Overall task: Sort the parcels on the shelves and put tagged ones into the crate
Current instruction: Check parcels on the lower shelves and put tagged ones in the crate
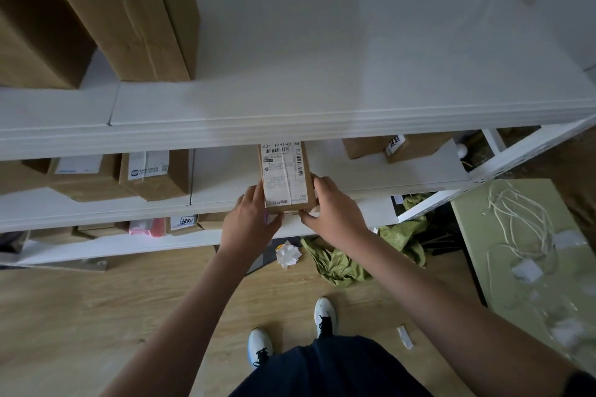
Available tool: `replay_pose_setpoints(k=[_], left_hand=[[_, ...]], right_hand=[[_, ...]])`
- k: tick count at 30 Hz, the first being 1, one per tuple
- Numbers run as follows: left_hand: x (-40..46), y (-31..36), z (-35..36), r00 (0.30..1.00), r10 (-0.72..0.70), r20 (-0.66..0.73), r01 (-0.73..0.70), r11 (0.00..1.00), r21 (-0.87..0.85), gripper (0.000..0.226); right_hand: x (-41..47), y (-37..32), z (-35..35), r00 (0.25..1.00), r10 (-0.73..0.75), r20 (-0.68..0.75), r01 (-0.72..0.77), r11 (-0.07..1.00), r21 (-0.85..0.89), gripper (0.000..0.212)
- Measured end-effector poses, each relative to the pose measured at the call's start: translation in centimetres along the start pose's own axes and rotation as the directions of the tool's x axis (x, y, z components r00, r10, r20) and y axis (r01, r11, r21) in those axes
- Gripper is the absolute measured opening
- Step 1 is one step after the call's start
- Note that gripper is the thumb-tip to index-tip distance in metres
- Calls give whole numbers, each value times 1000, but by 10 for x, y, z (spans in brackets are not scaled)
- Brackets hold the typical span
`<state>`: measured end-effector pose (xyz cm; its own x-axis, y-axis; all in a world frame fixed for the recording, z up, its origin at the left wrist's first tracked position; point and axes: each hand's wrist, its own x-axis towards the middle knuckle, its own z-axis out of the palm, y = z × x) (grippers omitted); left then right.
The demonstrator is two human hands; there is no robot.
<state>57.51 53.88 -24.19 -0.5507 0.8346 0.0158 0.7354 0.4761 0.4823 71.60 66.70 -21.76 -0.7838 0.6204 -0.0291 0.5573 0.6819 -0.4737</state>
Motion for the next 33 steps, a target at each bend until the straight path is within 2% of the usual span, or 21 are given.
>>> replay_pose_setpoints(k=[6, 15, 21, 25, 28, 33], left_hand=[[-3, -41, -16, 994, -102, 26, 102, 995, 6, 62], [18, -110, -51, 975, -222, 28, 222, 975, 12, 53], [39, -124, -57, 964, -267, -3, 267, 963, -34, 45], [31, -119, -51, 949, -315, -22, 314, 949, -36, 34], [15, -104, -40, 915, -401, -43, 397, 915, -73, 31], [-3, -71, -11, 909, -417, 8, 417, 907, -62, 31]], right_hand=[[30, -31, 23, 993, 1, 117, -5, 999, 36, 59], [89, -94, 67, 984, -12, 175, 3, 999, 54, 57], [116, -103, 73, 984, 2, 177, -15, 998, 67, 55], [108, -86, 62, 979, 4, 202, -19, 997, 72, 64], [84, -54, 48, 985, 18, 169, -31, 997, 75, 66], [41, 33, 9, 981, 151, 121, -158, 986, 56, 59]])
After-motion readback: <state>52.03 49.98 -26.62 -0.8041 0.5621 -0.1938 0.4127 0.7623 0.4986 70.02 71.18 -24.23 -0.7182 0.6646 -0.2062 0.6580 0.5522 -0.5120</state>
